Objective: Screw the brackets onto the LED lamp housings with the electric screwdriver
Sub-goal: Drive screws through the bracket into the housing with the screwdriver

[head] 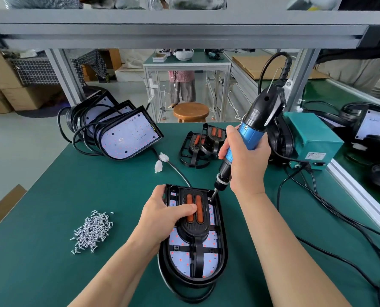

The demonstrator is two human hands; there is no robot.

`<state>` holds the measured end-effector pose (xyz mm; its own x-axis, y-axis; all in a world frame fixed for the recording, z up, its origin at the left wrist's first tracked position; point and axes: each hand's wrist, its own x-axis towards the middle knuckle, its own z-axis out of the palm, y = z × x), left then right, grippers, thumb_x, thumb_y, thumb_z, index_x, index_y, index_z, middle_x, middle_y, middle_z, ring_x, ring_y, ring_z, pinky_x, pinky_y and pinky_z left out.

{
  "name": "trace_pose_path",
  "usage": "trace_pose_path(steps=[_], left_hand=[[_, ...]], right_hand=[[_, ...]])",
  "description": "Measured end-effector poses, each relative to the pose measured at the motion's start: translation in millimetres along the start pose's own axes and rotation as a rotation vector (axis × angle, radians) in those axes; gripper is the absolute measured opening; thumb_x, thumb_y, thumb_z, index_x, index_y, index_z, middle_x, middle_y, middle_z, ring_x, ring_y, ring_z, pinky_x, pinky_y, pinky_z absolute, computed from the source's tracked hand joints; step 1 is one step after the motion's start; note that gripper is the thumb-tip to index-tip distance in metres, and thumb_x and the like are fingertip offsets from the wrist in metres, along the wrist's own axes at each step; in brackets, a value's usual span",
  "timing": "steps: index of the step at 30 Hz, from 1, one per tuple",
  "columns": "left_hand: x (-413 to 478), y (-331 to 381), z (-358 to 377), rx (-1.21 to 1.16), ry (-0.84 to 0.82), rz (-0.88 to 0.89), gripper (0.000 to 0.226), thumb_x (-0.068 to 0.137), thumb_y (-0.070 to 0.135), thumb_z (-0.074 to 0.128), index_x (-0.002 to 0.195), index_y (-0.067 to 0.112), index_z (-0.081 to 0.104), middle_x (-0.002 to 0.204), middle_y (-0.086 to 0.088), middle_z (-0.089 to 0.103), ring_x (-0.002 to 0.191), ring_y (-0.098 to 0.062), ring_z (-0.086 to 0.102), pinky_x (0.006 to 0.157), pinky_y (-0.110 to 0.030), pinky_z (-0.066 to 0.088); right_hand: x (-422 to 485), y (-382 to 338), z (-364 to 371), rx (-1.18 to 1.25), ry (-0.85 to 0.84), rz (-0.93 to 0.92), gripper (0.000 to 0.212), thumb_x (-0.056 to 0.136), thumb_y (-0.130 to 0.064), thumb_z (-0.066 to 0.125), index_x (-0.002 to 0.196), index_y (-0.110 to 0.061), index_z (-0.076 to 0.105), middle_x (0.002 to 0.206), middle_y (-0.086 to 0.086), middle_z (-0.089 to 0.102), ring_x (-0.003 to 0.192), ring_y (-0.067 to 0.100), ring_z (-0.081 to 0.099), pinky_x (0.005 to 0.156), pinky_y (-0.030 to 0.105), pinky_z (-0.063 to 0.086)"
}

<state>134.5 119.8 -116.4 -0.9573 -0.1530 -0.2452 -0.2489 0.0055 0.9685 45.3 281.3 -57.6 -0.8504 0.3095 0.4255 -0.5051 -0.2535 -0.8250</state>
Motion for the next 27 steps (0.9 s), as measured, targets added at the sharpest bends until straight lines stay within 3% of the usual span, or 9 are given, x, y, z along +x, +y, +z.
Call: trace_pose_path(steps=[5, 12, 20, 24, 27], left_hand=[[1.7, -3.7, 0.5, -0.027, 0.002, 0.010, 0.045, 0.071, 0.006, 0.085, 0.107, 0.020, 0.063, 0.090, -0.001, 0.078, 0.082, -0.024, 0.076, 0.068, -0.031, 0.060], [-0.2, -4.3, 2.7, -0.059, -0.002, -0.008, 0.055, 0.054, 0.018, 0.085, 0.105, 0.017, 0.062, 0.090, -0.006, 0.078, 0.082, -0.028, 0.076, 0.074, -0.040, 0.062], [2.1, 2.6, 5.4, -0.038, -0.042, -0.026, 0.056, 0.055, 0.015, 0.085, 0.107, 0.013, 0.062, 0.094, -0.010, 0.077, 0.086, -0.033, 0.075, 0.077, -0.042, 0.063], [1.4, 1.9, 3.1, -0.019, -0.046, -0.029, 0.049, 0.065, 0.008, 0.086, 0.108, 0.012, 0.063, 0.095, -0.009, 0.077, 0.086, -0.028, 0.076, 0.070, -0.033, 0.061], [2.1, 1.6, 3.8, -0.010, -0.060, -0.036, 0.049, 0.066, 0.008, 0.085, 0.110, 0.012, 0.063, 0.095, -0.008, 0.078, 0.086, -0.027, 0.076, 0.072, -0.033, 0.061]], right_hand=[[1.1, 2.3, 5.5, 0.005, -0.041, 0.042, 0.016, 0.085, -0.016, 0.068, 0.083, -0.016, 0.052, 0.051, 0.002, 0.051, 0.044, 0.019, 0.047, 0.052, 0.029, 0.045], [-4.0, 0.0, 2.0, 0.029, -0.121, 0.095, 0.017, 0.085, -0.016, 0.069, 0.097, -0.012, 0.057, 0.054, 0.006, 0.053, 0.048, 0.019, 0.049, 0.056, 0.023, 0.047], [-13.2, -20.4, -19.3, 0.134, -0.055, 0.077, 0.027, 0.082, -0.021, 0.072, 0.101, -0.010, 0.057, 0.057, 0.004, 0.052, 0.051, 0.018, 0.050, 0.056, 0.024, 0.046], [-20.2, -24.6, -21.2, 0.136, -0.046, 0.056, 0.020, 0.084, -0.015, 0.070, 0.098, -0.011, 0.056, 0.058, 0.003, 0.053, 0.052, 0.019, 0.050, 0.058, 0.024, 0.046], [-26.1, -24.6, -19.4, 0.107, 0.088, 0.014, 0.016, 0.087, -0.010, 0.068, 0.100, -0.012, 0.059, 0.058, 0.000, 0.055, 0.050, 0.018, 0.051, 0.057, 0.025, 0.047]])
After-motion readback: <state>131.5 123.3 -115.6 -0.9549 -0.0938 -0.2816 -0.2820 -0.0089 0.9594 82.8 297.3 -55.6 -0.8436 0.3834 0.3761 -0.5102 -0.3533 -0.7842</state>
